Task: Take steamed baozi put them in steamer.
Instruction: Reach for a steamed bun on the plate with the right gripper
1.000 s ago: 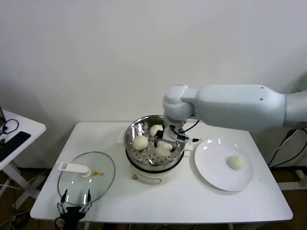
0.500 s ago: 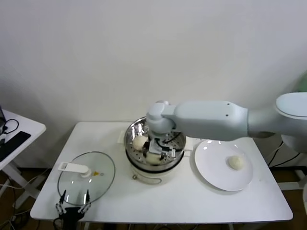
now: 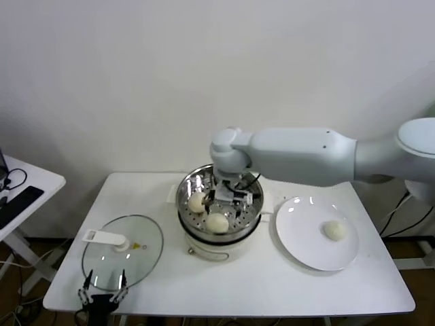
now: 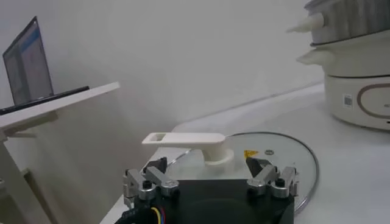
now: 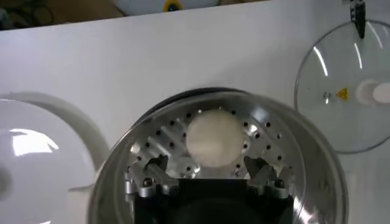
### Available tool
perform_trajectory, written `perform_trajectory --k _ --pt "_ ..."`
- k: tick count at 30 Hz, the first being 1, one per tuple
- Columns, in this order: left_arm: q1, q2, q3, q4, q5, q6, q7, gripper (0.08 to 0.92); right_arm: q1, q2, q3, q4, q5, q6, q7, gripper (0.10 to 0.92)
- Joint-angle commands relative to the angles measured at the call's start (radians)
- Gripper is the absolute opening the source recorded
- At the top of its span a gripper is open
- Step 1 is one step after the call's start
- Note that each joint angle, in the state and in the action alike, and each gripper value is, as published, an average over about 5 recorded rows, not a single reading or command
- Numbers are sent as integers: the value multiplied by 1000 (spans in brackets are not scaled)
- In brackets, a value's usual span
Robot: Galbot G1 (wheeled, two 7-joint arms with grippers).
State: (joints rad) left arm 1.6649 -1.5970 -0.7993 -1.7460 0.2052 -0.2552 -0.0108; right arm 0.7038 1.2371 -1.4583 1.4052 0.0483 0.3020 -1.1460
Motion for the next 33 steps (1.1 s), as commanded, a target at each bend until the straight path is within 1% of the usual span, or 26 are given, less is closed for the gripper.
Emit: perform_trajectory --k 1,7,10,17,21,27,33 --pt "1 1 2 -2 1 1 0 823 243 -93 -177 -110 320 9 -98 823" --pt "1 0 6 -7 1 1 1 823 226 -201 -290 -235 421 -129 -60 823" --pt "1 0 4 -5 0 1 1 823 172 -265 -304 -270 440 -179 -40 823" --pt "-1 -2 4 2 0 -2 1 823 5 -402 -252 -324 315 -235 21 823" --pt "-4 -3 4 9 4 -1 1 823 -96 -453 -192 -351 251 -259 46 823" --pt "-4 -3 4 14 6 -2 1 823 -219 -481 -90 -415 169 -274 72 823" --pt "-2 0 2 17 11 -4 -1 823 -300 -476 -29 -464 132 -272 74 823"
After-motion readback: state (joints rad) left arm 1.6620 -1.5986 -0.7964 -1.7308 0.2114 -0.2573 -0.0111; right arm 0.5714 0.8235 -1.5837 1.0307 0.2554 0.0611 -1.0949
